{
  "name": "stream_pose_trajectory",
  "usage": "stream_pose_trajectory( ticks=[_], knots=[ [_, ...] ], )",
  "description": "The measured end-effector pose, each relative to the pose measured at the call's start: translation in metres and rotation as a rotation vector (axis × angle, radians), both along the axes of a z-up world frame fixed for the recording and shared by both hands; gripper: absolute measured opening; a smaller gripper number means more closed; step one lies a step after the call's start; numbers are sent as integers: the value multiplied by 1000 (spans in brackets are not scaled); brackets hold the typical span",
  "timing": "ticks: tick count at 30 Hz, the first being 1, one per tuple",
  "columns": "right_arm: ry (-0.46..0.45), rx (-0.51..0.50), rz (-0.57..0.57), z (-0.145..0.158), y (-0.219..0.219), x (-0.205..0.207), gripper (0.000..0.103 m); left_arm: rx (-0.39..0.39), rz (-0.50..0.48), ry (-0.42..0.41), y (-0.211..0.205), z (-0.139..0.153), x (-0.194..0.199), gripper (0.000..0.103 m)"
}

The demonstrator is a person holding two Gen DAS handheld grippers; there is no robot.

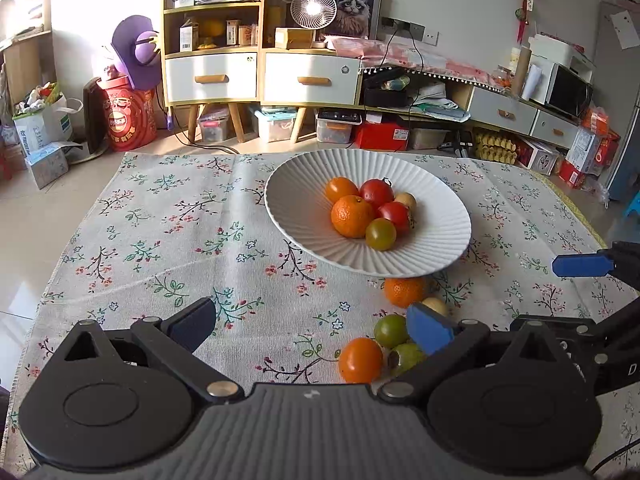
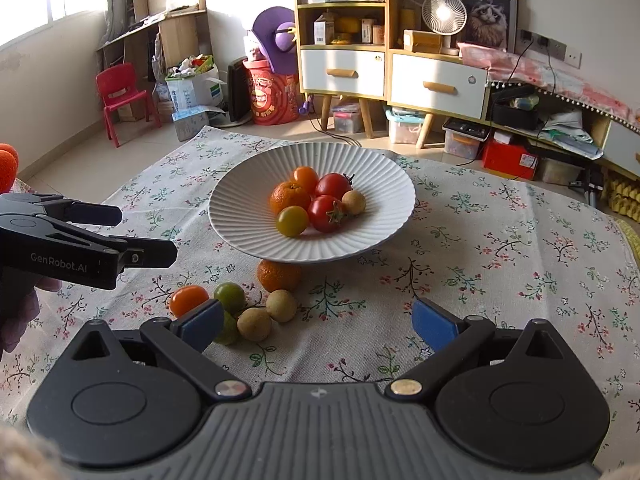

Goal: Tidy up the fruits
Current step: 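Withdraw both open grippers from the bowl toward the remaining fruits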

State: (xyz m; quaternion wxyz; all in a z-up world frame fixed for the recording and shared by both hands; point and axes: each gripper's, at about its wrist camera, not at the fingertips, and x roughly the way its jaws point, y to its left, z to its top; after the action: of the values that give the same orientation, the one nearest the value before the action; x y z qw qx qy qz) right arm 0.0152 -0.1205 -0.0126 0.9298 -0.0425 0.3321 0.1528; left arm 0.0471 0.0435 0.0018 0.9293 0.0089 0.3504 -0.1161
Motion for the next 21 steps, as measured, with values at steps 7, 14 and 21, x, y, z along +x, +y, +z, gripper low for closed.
stream_pose_trajectory(
  ticks=[7,14,21],
  knots=[
    [4,13,-15,-11,3,-13,102,22,-30,26,6,-22,-16,93],
    [5,-21,19,-19,5,-24,102,38,-32,54,12,-36,-26,93],
    [31,-24,31,-28,9,-33,102,21,-48,61,11,-37,-34,93]
  ],
)
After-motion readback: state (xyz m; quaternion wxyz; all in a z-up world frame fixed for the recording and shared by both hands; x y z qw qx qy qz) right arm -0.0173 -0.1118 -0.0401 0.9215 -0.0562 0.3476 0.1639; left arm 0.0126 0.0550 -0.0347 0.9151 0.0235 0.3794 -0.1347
